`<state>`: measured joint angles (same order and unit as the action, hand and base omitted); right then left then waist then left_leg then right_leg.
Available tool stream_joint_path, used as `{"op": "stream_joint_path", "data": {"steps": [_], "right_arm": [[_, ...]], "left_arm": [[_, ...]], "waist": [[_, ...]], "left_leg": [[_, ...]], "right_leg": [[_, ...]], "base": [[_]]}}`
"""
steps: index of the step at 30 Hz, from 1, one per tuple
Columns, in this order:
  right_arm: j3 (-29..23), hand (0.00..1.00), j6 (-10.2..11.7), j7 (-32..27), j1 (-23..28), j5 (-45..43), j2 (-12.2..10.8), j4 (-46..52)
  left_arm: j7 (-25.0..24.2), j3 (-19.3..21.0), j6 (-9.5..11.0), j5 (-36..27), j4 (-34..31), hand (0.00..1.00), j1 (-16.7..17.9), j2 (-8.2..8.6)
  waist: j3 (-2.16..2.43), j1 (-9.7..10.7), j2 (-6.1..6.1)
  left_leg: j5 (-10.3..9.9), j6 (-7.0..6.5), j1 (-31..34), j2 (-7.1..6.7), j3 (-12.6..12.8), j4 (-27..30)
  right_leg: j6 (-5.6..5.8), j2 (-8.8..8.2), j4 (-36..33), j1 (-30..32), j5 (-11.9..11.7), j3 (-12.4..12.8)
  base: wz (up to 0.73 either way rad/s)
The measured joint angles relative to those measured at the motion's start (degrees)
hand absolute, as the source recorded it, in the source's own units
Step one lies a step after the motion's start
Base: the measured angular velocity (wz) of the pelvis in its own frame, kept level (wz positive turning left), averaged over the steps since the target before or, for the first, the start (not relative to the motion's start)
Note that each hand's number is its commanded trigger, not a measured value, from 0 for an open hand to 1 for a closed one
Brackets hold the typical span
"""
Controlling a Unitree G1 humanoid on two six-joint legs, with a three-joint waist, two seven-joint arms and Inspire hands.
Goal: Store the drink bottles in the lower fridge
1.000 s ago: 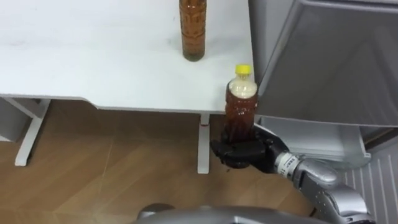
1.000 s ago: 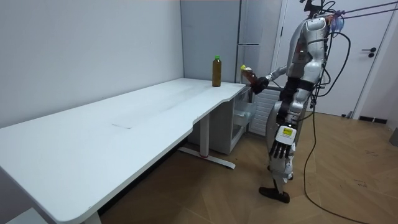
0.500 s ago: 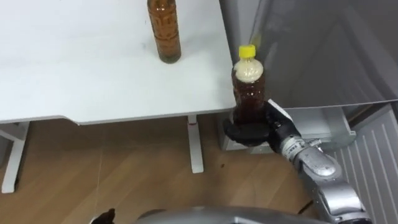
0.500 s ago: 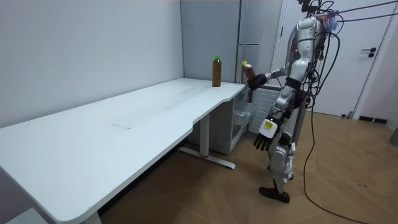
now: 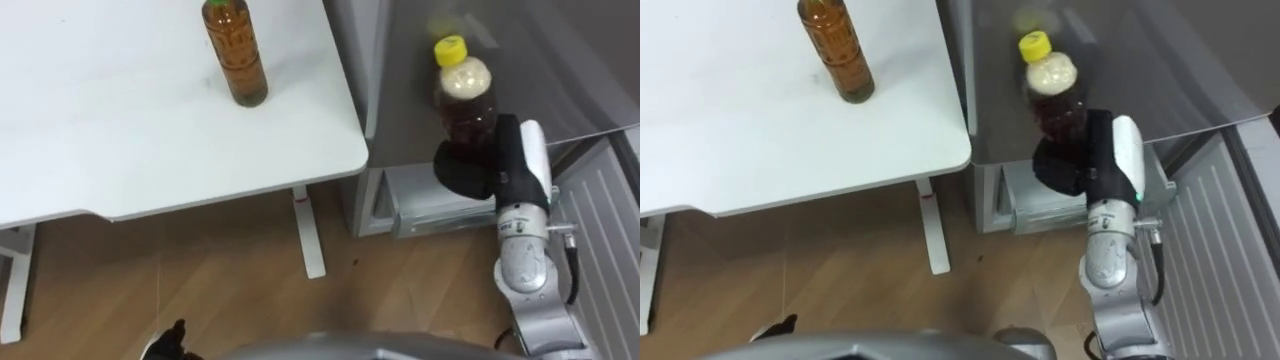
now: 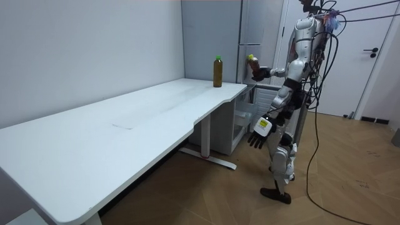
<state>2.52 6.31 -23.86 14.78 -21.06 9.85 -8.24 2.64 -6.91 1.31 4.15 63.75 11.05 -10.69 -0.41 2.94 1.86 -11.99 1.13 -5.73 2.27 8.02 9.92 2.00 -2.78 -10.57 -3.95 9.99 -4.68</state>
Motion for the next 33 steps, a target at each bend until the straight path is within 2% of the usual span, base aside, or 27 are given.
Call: {"op": "stream_joint_path", "data": {"steps": [3, 7, 8, 9, 11, 16, 22, 28, 33], "right_arm": [[-0.08, 1.0, 0.08, -5.06, 0.74, 0.35, -0.02, -0.86], [-0.1, 1.0, 0.75, -10.19, 1.04, 2.11, -0.08, -3.27], [-0.1, 1.0, 1.2, -10.84, 1.03, 2.89, -0.09, -3.82], [-0.07, 1.0, 2.68, -12.39, 0.89, 4.92, -0.07, -5.65], [0.22, 1.0, 3.64, -14.1, 0.83, 9.75, -0.09, -8.36], [0.02, 1.0, 3.59, -18.51, 0.81, 24.36, -0.13, -16.03], [-0.11, 1.0, 3.58, -23.57, 0.86, 39.48, -0.16, -17.35], [-0.49, 1.0, 4.96, -25.43, 0.51, 55.04, -0.07, -17.22], [-0.44, 1.0, 5.09, -23.16, 0.38, 69.25, 0.18, -17.55]], "left_arm": [[0.34, 0.0, 0.36, -0.14, 0.11, 0.0, -0.01, 0.2], [0.64, 0.25, 0.93, -0.2, 0.45, 0.0, -0.04, 0.32], [0.64, 0.29, 1.05, -0.23, 0.48, 0.0, -0.03, 0.34], [0.65, 0.3, 1.19, -0.42, 0.48, 0.0, 0.01, 0.35], [0.64, -0.02, 1.18, -2.34, 0.49, 0.0, 0.29, 0.33], [0.72, 0.03, 1.18, -2.47, 0.4, 0.0, 0.81, 0.39], [2.16, 0.05, 1.21, -3.28, 0.42, 0.0, 2.03, 0.7], [3.18, 0.0, 1.25, -5.08, 0.42, 0.0, 3.01, 0.87], [3.05, 0.09, 1.21, -5.77, 0.34, 0.0, 3.73, 0.87]], "waist": [[0.23, -0.12, 0.36], [0.12, -0.34, 0.18], [0.07, -0.4, 0.11], [0.06, -0.49, 0.02], [-0.07, -0.66, -0.19], [-0.06, -0.67, -0.15], [0.03, -0.3, -0.03], [0.01, -0.96, -0.09], [0.0, -1.75, -0.15]], "left_leg": [[0.06, 0.0, -0.01, 0.0, 0.02, -0.26], [0.06, 0.0, -0.04, 0.0, 0.04, -0.38], [0.06, 0.0, -0.04, 0.0, 0.03, -0.37], [0.06, 0.0, -0.14, 0.0, 0.03, -0.36], [0.05, 0.0, -0.69, -0.04, 0.01, -0.38], [0.05, 0.0, -0.95, -0.1, -0.13, -0.22], [0.05, 0.0, -1.42, -0.13, -0.25, -0.18], [0.04, 0.01, -2.11, -0.13, -0.23, -0.23], [0.01, 0.01, -2.08, -0.13, -0.35, 0.14]], "right_leg": [[-0.01, 0.03, -0.04, -0.1, -0.01, -0.02], [-0.01, -0.01, -0.04, 0.03, -0.01, -0.17], [-0.01, -0.02, -0.04, 0.02, 0.0, -0.2], [0.0, -0.05, 0.0, -0.09, 0.0, -0.28], [0.06, -0.07, 0.05, -0.35, 0.13, -0.21], [0.14, -0.07, 0.04, -0.81, 0.42, -0.17], [0.12, -0.06, -0.27, -1.12, 0.46, -0.16], [0.15, -0.07, -0.04, -2.03, 0.54, -0.06], [0.14, -0.09, -0.08, -2.1, 0.66, -0.13]], "base": [[0.0], [0.0], [0.0], [0.0], [0.0], [0.01], [0.0], [0.0], [0.01]]}}
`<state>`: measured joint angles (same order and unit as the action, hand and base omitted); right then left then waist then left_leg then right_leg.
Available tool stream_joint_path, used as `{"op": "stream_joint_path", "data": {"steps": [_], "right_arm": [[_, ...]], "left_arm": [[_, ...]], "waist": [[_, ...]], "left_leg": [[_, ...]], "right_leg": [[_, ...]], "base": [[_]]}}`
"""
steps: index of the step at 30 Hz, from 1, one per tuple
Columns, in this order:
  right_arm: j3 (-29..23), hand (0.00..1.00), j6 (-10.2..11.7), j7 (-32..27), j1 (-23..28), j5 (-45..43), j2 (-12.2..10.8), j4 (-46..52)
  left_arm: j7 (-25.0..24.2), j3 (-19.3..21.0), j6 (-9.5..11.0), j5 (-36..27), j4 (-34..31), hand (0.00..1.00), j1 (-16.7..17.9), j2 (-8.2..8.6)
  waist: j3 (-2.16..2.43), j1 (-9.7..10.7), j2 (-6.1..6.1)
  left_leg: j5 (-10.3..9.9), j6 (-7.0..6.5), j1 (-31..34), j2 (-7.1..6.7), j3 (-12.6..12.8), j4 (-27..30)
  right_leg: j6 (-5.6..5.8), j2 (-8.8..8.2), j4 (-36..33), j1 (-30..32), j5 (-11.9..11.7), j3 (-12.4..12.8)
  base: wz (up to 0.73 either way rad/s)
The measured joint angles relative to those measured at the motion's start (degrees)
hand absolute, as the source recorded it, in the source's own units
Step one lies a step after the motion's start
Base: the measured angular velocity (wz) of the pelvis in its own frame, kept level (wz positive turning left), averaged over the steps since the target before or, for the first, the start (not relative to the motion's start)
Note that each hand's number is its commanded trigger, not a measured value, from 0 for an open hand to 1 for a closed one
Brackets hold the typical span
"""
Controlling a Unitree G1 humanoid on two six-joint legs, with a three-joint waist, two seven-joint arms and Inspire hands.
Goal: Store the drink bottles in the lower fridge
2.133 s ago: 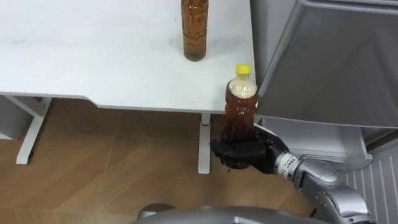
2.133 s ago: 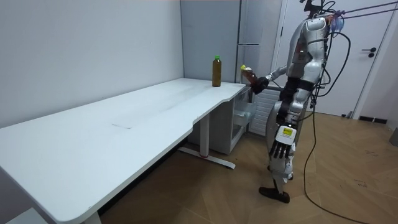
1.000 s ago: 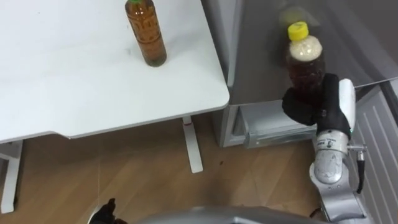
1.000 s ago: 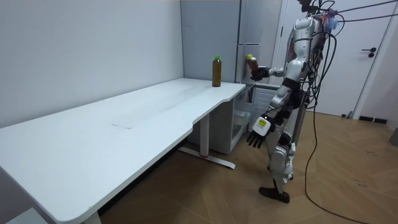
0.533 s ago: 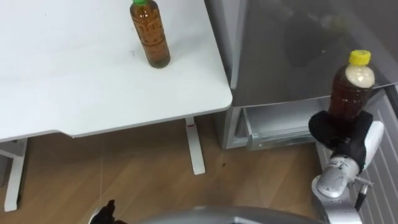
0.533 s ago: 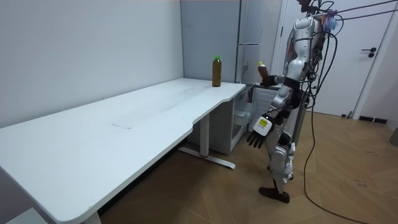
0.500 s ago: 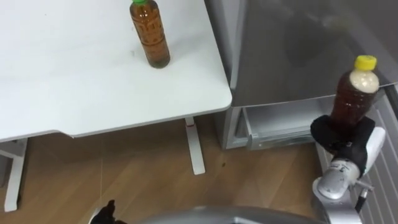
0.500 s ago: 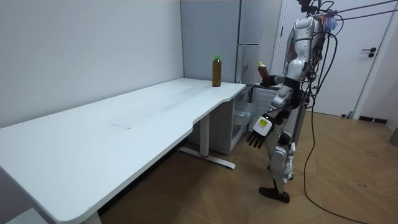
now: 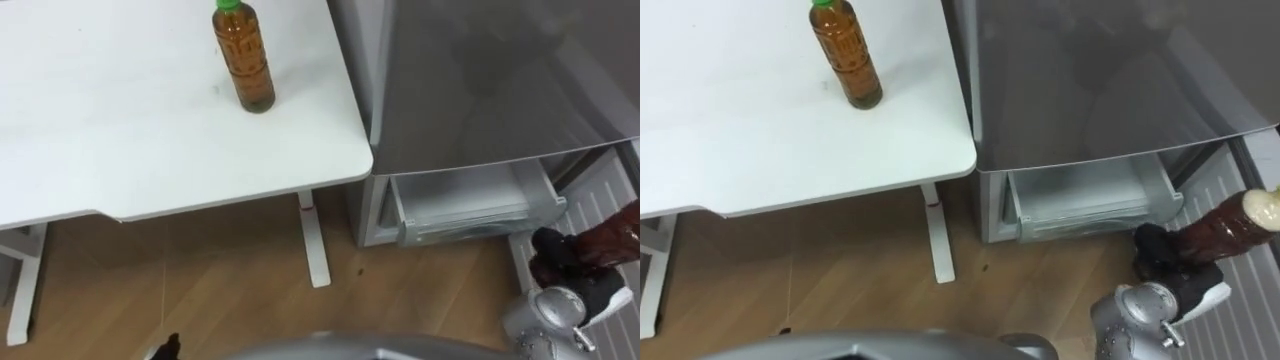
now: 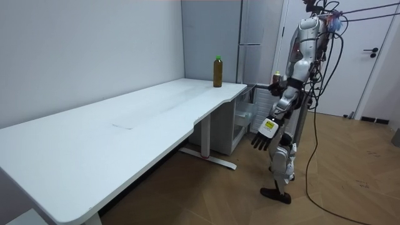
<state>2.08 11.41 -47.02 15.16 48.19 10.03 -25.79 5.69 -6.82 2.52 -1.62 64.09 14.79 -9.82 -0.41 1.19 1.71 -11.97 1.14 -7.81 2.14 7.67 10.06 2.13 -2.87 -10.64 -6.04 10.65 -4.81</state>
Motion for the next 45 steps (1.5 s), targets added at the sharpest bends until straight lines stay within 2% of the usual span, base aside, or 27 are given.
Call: {"op": "stream_joint_path", "data": {"steps": [10, 15, 17, 19, 21, 23, 26, 27, 29, 30, 31, 32, 34, 37, 39, 42, 45], "right_arm": [[0.05, 1.0, -0.11, 9.8, -1.22, 15.95, 0.06, -0.58], [0.01, 1.0, -0.91, 15.22, -3.34, 18.14, 0.13, -5.16], [-0.03, 1.0, -1.39, 17.73, -4.58, 20.22, 0.2, -8.03], [-0.07, 1.0, -3.25, 20.42, -6.09, 24.21, 0.77, -10.0], [0.01, 1.0, -4.02, 22.85, -7.22, 25.35, 1.1, -10.76], [0.03, 1.0, -4.51, 25.56, -10.53, 26.18, 1.46, -14.45], [0.04, 1.0, -5.44, 29.24, -16.68, 26.58, 2.12, -21.68], [0.04, 1.0, -5.87, 30.94, -19.16, 26.59, 2.58, -24.97], [0.0, 1.0, -6.7, 32.73, -22.31, 26.81, 3.01, -28.31], [0.01, 1.0, -7.27, 34.06, -24.69, 26.76, 3.04, -30.67], [0.01, 1.0, -7.61, 35.48, -26.49, 26.75, 3.11, -32.75], [0.01, 1.0, -7.75, 36.24, -27.23, 26.82, 3.24, -33.72], [0.04, 1.0, -8.53, 37.87, -30.4, 28.23, 3.43, -37.17], [0.04, 1.0, -10.35, 39.39, -33.25, 28.04, 3.92, -39.82], [0.04, 1.0, -10.68, 40.93, -34.82, 28.64, 4.11, -40.99], [0.07, 1.0, -10.86, 42.19, -36.55, 29.85, 5.25, -41.08], [0.07, 1.0, -10.95, 42.16, -38.79, 30.73, 6.56, -41.04]], "left_arm": [[-3.75, 2.19, -1.55, 1.17, -0.04, 0.0, 0.81, -0.05], [-4.43, 2.81, -2.5, 2.97, -0.56, 0.0, 1.8, -0.18], [-5.23, 2.91, -2.91, 4.29, -1.38, 0.0, 2.01, -0.38], [-6.13, 3.35, -3.51, 6.17, -3.2, 0.0, 2.63, -0.41], [-6.62, 3.65, -3.86, 6.28, -4.58, 0.0, 2.6, -0.67], [-7.28, 3.59, -3.93, 6.15, -4.74, 0.0, 2.14, -1.12], [-7.59, 3.32, -3.99, 6.1, -4.29, 0.0, -0.43, -1.98], [-7.53, 3.24, -3.99, 6.1, -3.82, 0.0, -2.22, -2.23], [-7.38, 3.31, -4.0, 5.64, -2.59, 0.0, -5.23, -2.54], [-7.25, 3.31, -4.2, 5.64, -1.91, 0.0, -6.86, -2.54], [-7.13, 3.24, -4.24, 5.59, -1.53, 0.0, -8.25, -2.54], [-7.11, 3.14, -4.23, 5.47, -1.39, 0.0, -8.96, -2.53], [-6.36, 0.82, -4.53, 3.24, 0.29, 0.0, -11.98, -2.74], [-5.89, -0.86, -4.82, 2.92, 0.26, 0.0, -13.74, -2.58], [-5.11, -1.46, -4.76, 2.08, 0.15, 0.0, -14.08, -2.56], [-4.08, -1.67, -4.64, 0.61, 0.09, 0.0, -15.3, -2.58], [-2.31, -2.72, -4.63, -1.96, 0.19, 0.0, -16.37, -2.6]], "waist": [[-0.11, -0.17, -0.26], [-0.09, -0.12, -0.57], [-0.16, -0.04, -1.05], [-0.07, -0.23, -1.66], [-0.08, -0.3, -2.02], [-0.1, -0.32, -2.2], [-0.2, -1.35, -2.34], [-0.19, -1.65, -2.02], [-0.52, -3.36, -2.19], [-0.99, -3.78, -2.46], [-1.27, -4.27, -2.54], [-1.42, -4.48, -2.49], [-1.68, -5.63, -2.72], [-1.77, -6.89, -2.84], [-1.85, -7.51, -2.97], [-2.26, -8.88, -3.65], [-2.4, -9.49, -3.93]], "left_leg": [[-0.03, 0.0, 0.42, 0.03, -0.23, 0.45], [-0.03, 0.01, 1.0, 0.0, -0.9, 0.76], [-0.04, 0.02, 2.14, -0.01, -1.81, 1.44], [-0.02, 0.02, 3.6, -0.06, -2.74, 2.21], [-0.02, 0.03, 5.05, -0.13, -3.24, 3.02], [0.01, 0.02, 6.89, -0.15, -3.55, 3.88], [-0.01, 0.01, 11.61, -0.08, -3.71, 6.9], [-0.01, 0.0, 13.94, 0.01, -3.74, 8.53], [-0.18, -0.22, 17.75, 0.21, -3.69, 11.3], [-0.23, -0.27, 20.25, 0.23, -3.72, 12.98], [-0.44, -0.46, 22.71, 0.19, -3.81, 14.87], [-0.66, -0.54, 23.92, 0.19, -3.96, 15.76], [-1.27, -0.83, 28.88, -0.47, -4.29, 19.39], [-1.56, -1.02, 34.34, -0.93, -4.39, 22.62], [-1.44, -0.98, 37.1, -1.03, -4.39, 23.87], [-1.04, -0.79, 41.29, -1.21, -3.98, 25.63], [-0.82, -0.89, 45.61, -1.21, -4.12, 27.75]], "right_leg": [[0.02, -0.04, -0.16, 0.08, 0.08, -0.26], [-0.01, -0.07, -0.13, -0.03, 0.07, -0.93], [-0.06, -0.17, -0.15, 0.3, 0.08, -1.85], [-0.29, -0.34, -0.74, 1.45, 0.25, -2.81], [-0.44, -0.57, -1.46, 2.88, 0.6, -3.33], [-0.51, -0.71, -2.55, 4.65, 0.76, -3.57], [-0.66, -1.03, -4.9, 8.3, 0.78, -4.29], [-0.76, -1.15, -6.18, 10.44, 0.74, -4.61], [-1.16, -1.35, -9.2, 14.02, 1.04, -4.62], [-1.44, -1.68, -11.49, 16.65, 1.44, -4.72], [-1.55, -2.06, -13.74, 19.11, 2.0, -5.03], [-1.57, -2.16, -14.66, 20.3, 2.3, -5.09], [-1.61, -3.37, -20.04, 25.88, 4.3, -4.98], [-1.29, -4.26, -24.92, 32.41, 5.43, -4.35], [-1.33, -4.47, -26.64, 35.15, 5.44, -4.09], [-1.69, -4.95, -29.46, 39.98, 5.37, -3.49], [-1.96, -5.04, -31.64, 44.33, 5.27, -3.16]], "base": [[0.0], [0.08], [0.24], [0.21], [0.14], [0.09], [0.12], [0.14], [0.08], [0.09], [0.13], [0.18], [0.16], [0.03], [-0.02], [-0.01], [0.0]]}}
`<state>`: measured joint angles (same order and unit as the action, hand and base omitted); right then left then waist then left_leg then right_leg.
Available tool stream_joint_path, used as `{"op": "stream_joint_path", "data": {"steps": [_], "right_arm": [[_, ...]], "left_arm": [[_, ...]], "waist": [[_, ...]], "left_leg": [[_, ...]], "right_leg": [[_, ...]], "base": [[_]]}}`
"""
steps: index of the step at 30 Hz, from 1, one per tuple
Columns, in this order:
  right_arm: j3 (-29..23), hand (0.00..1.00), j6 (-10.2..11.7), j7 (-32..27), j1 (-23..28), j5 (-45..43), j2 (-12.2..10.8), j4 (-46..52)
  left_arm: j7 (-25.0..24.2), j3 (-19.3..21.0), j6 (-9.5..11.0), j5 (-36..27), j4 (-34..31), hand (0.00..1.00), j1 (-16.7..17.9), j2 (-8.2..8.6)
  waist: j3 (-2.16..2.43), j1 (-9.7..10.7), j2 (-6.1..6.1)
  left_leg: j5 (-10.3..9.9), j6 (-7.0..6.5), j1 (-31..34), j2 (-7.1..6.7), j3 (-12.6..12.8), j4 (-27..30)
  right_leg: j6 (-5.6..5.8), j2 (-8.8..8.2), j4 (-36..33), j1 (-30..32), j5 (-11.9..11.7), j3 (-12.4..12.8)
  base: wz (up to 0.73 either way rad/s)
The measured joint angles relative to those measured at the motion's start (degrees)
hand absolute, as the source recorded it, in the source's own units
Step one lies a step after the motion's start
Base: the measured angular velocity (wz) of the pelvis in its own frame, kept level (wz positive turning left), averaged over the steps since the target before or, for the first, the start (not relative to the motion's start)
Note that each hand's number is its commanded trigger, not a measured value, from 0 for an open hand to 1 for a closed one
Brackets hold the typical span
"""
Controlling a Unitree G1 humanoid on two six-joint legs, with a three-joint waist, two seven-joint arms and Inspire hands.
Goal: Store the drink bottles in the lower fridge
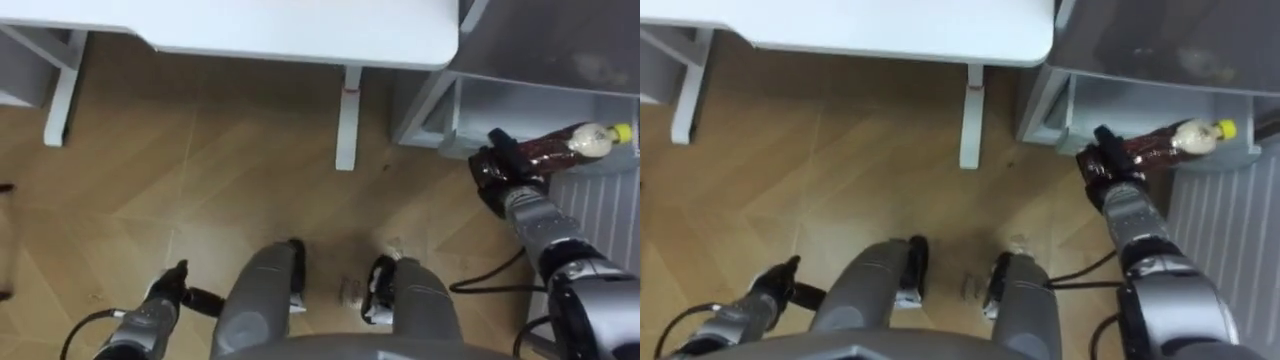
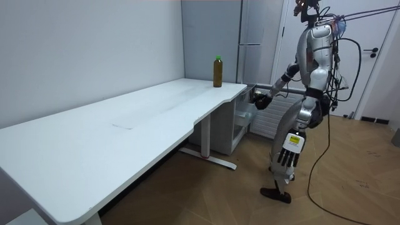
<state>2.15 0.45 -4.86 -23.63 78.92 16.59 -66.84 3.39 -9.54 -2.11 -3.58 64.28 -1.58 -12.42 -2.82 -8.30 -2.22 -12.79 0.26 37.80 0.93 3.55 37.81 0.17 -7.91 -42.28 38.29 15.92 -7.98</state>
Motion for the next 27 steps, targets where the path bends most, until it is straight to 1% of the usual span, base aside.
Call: {"op": "stream_joint_path", "data": {"steps": [5, 7, 9, 10, 11, 12, 13, 16, 18, 21, 24, 26, 27], "right_arm": [[0.0, 1.0, -0.05, 0.01, -4.07, 1.79, 1.48, 0.04], [0.03, 1.0, -0.06, 0.02, -5.29, 2.11, 1.93, 0.12], [0.01, 1.0, -0.08, -0.17, -5.92, 2.12, 2.18, 0.3], [0.01, 1.0, -0.09, -0.6, -6.41, 1.6, 2.21, 0.55], [0.01, 1.0, -0.11, -0.8, -6.73, 1.5, 2.26, 0.59], [0.01, 1.0, -0.25, -1.29, -7.34, 1.52, 2.51, 1.17], [0.01, 1.0, -0.58, -1.97, -7.74, 1.53, 2.9, 2.68], [0.0, 1.0, -0.66, -2.29, -9.31, 1.44, 3.21, 4.85], [-0.02, 1.0, -0.67, -2.87, -10.33, 1.46, 3.51, 5.36], [-0.02, 1.0, -0.66, -4.41, -11.55, 1.33, 4.81, 7.24], [0.0, 1.0, -0.66, -6.59, -12.96, 1.26, 5.87, 7.24], [-0.01, 1.0, -0.66, -8.06, -14.25, 1.25, 6.02, 7.23], [-0.01, 1.0, -0.66, -8.85, -14.96, 1.26, 6.14, 7.24]], "left_arm": [[2.17, -0.37, 0.17, -1.21, 0.12, 0.0, -1.22, -0.22], [2.73, -1.58, 0.11, -1.42, 0.09, 0.0, -1.4, -0.32], [2.79, -2.72, -0.05, -1.49, 0.07, 0.0, -1.48, -0.54], [2.75, -3.11, -0.4, -1.55, 0.08, 0.0, -1.64, -0.66], [2.79, -3.18, -0.54, -1.62, 0.08, 0.0, -1.73, -0.68], [2.85, -3.27, -0.57, -2.07, 0.06, 0.0, -2.02, -0.74], [3.05, -3.27, -0.6, -2.54, 0.08, 0.0, -2.41, -0.79], [4.0, -3.16, -0.61, -2.5, -0.14, 0.0, -2.71, -0.92], [4.54, -3.35, -0.67, -2.52, -0.12, 0.0, -2.65, -0.88], [5.12, -3.92, -1.07, -2.54, -0.28, 0.0, -2.65, -0.94], [5.53, -5.03, -1.66, -3.62, -1.45, 0.0, -2.43, -1.28], [6.24, -5.25, -1.72, -3.78, -1.93, 0.0, -2.14, -1.39], [6.51, -5.25, -1.71, -3.86, -2.53, 0.0, -1.77, -1.57]], "waist": [[-0.28, -0.26, -0.45], [-0.29, -0.46, -0.47], [-0.3, -0.68, -0.49], [-0.31, -0.69, -0.52], [-0.36, -0.64, -0.6], [-0.41, -0.61, -0.73], [-0.45, -0.62, -0.82], [-0.49, -0.08, -0.89], [-0.49, 0.17, -0.93], [-0.46, 0.3, -0.91], [-0.44, 0.4, -1.09], [-0.42, 0.69, -1.17], [-0.38, 1.0, -1.25]], "left_leg": [[-0.15, 0.18, 5.29, 0.03, -0.3, 3.03], [-0.58, 0.24, 7.58, 0.12, -0.52, 5.0], [-1.12, 0.28, 9.37, 0.24, -0.51, 6.74], [-1.73, 0.28, 10.75, 0.37, -0.54, 8.41], [-2.0, 0.33, 11.51, 0.37, -0.54, 9.26], [-2.51, 0.12, 13.31, 0.38, -0.56, 11.2], [-3.14, 0.22, 15.23, 0.43, -0.65, 12.99], [-4.0, 0.43, 18.84, 0.51, -1.23, 16.32], [-4.82, 0.41, 20.27, 0.47, -1.43, 18.28], [-6.05, 0.04, 22.8, 0.34, -1.44, 21.77], [-6.83, -0.51, 24.77, 0.13, -1.34, 24.28], [-7.13, -0.63, 25.9, -0.05, -1.35, 25.6], [-7.24, -0.71, 26.49, -0.46, -1.35, 26.23]], "right_leg": [[-0.56, -0.19, -3.1, 5.1, 0.17, 0.08], [-0.94, -0.19, -4.86, 7.22, 0.49, 0.1], [-1.11, -0.26, -6.55, 8.93, 1.02, 0.18], [-1.3, -0.44, -8.14, 10.23, 1.65, 0.11], [-1.44, -0.63, -9.01, 10.96, 1.98, 0.09], [-1.58, -0.91, -11.01, 12.81, 2.68, 0.19], [-1.73, -1.04, -12.75, 14.7, 3.21, 0.28], [-2.07, -1.21, -15.62, 17.83, 3.98, 0.07], [-2.07, -1.49, -17.43, 19.04, 4.74, -0.02], [-1.89, -2.17, -20.7, 21.27, 6.02, 0.02], [-1.68, -2.95, -23.3, 22.93, 7.1, 0.06], [-1.66, -3.49, -24.66, 23.97, 7.59, -0.02], [-1.73, -4.03, -25.6, 24.58, 7.9, 0.03]], "base": [[0.02], [0.03], [0.0], [0.0], [0.04], [0.04], [0.0], [0.03], [0.06], [0.05], [0.1], [0.08], [0.12]]}}
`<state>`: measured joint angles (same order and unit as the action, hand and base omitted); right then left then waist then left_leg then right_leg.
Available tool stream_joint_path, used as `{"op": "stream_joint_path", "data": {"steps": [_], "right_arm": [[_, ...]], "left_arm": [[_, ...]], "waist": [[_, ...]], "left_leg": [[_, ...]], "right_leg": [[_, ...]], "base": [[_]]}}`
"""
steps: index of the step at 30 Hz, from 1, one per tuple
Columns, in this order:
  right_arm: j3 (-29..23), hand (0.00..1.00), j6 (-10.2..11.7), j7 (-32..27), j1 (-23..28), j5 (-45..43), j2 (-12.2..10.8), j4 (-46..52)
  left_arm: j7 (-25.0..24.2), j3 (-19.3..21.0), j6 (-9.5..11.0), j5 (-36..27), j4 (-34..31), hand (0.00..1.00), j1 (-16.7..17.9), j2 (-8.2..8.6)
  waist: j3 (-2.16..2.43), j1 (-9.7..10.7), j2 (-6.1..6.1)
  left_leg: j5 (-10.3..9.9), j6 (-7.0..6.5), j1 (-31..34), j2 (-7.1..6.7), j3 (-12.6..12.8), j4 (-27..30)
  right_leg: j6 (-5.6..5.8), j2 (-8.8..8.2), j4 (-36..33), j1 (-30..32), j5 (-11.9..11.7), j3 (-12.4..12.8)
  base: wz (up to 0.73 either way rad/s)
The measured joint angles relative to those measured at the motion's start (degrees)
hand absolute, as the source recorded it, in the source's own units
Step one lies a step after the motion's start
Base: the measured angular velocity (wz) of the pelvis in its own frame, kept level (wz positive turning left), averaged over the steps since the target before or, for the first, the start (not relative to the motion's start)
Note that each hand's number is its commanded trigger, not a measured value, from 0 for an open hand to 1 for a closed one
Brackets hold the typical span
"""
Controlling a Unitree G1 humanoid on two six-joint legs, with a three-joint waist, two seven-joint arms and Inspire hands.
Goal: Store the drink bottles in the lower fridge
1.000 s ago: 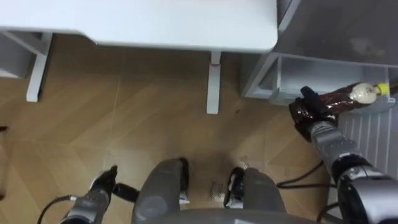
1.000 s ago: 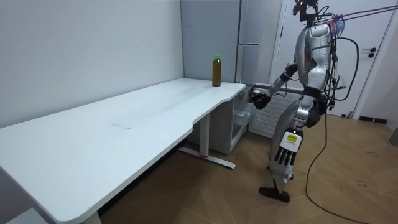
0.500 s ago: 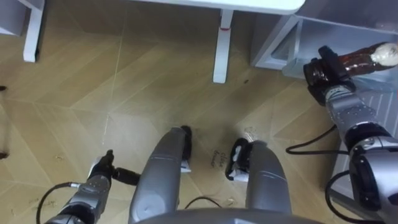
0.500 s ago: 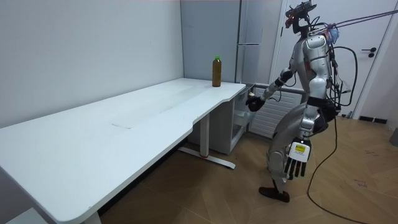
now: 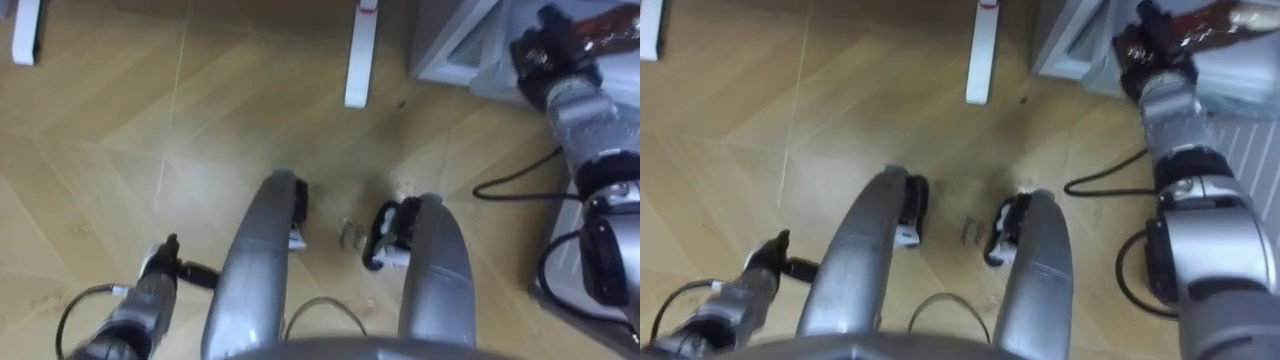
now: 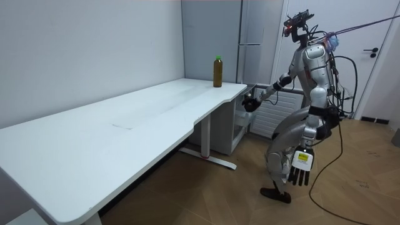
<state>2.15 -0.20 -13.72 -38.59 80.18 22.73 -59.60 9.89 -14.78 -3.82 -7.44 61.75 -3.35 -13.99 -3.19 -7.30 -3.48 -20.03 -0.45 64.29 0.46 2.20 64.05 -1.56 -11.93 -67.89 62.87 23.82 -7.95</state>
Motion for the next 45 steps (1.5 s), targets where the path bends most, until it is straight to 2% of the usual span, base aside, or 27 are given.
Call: {"op": "stream_joint_path", "data": {"steps": [1, 2, 6, 10, 23, 35, 40, 43, 45], "right_arm": [[0.0, 0.98, 0.0, -0.78, -0.82, 0.05, 0.14, 0.0], [0.0, 0.0, 0.0, -1.05, -1.08, 0.05, 0.19, 0.0], [0.0, 0.0, 0.0, -2.93, -2.25, 0.24, 1.2, 0.0], [0.0, 0.0, 0.0, -4.84, -2.45, 0.18, 2.19, 0.1], [0.0, 0.0, 0.04, -8.32, -2.4, 0.85, 2.9, 1.02], [-0.06, 0.0, 0.04, -7.44, -2.38, 1.51, 3.2, -0.36], [0.05, 0.0, 0.12, -5.47, -2.36, 1.25, 5.91, -0.51], [0.66, 0.0, -0.14, -5.45, -1.77, 1.36, 5.85, -0.65], [0.67, 0.0, -0.21, -5.46, -1.36, 1.32, 5.86, -0.66]], "left_arm": [[0.59, -0.1, 0.05, -0.77, -0.68, 0.0, 0.41, -0.2], [0.79, -0.1, 0.04, -1.03, -1.15, 0.0, 0.7, -0.31], [1.01, -0.24, -0.05, -1.05, -2.27, 0.0, 2.52, -0.56], [1.24, -0.93, -1.23, -1.36, -2.36, 0.0, 3.99, -0.74], [0.78, -1.12, -1.23, -4.42, -2.12, 0.0, 5.9, -0.81], [0.56, -1.1, -1.24, -4.86, -2.75, 0.0, 6.29, -1.23], [0.56, -1.09, -1.41, -5.46, -3.44, 0.0, 6.72, -1.51], [0.52, -1.11, -1.99, -5.47, -4.3, 0.0, 6.97, -1.55], [0.44, -1.13, -2.1, -5.48, -4.55, 0.0, 7.29, -1.59]], "waist": [[0.0, 0.43, 0.0], [0.0, 0.48, 0.0], [0.01, 0.38, 0.02], [0.04, 0.35, 0.07], [0.17, 0.51, 0.28], [0.17, 0.72, 0.28], [0.27, 0.63, 0.23], [0.41, 0.09, 0.25], [0.42, -0.14, 0.26]], "left_leg": [[-0.1, -0.14, 0.56, -0.13, 0.0, 0.62], [-0.22, -0.16, 0.79, -0.12, 0.0, 0.98], [-1.27, -0.36, 1.4, -0.26, 0.34, 2.97], [-1.84, -0.45, 1.39, -0.24, 0.67, 4.19], [-2.37, 0.08, -1.02, -0.01, 0.84, 4.79], [-2.58, 0.05, -2.03, 1.03, 1.22, 4.18], [-2.64, 0.02, -3.65, 1.64, 1.34, 3.19], [-2.67, 0.02, -4.51, 1.95, 1.4, 2.39], [-2.7, 0.07, -5.24, 1.91, 1.45, 1.99]], "right_leg": [[0.32, -0.11, -0.63, 0.49, 0.31, 0.16], [0.46, -0.1, -0.95, 0.73, 0.48, 0.22], [0.87, -0.23, -2.96, 1.64, 1.24, 1.0], [1.13, -0.13, -4.28, 1.86, 1.84, 1.65], [0.78, -0.09, -5.54, -0.06, 2.8, 1.96], [0.37, 0.49, -4.03, -0.98, 2.15, 1.62], [0.64, 1.3, -2.3, -2.67, 1.53, 1.58], [1.01, 2.2, -1.13, -3.5, 1.06, 2.02], [0.99, 2.18, -0.7, -4.15, 0.97, 2.01]], "base": [[0.1], [0.0], [-0.02], [0.0], [0.0], [-0.05], [-0.08], [-0.08], [-0.03]]}}
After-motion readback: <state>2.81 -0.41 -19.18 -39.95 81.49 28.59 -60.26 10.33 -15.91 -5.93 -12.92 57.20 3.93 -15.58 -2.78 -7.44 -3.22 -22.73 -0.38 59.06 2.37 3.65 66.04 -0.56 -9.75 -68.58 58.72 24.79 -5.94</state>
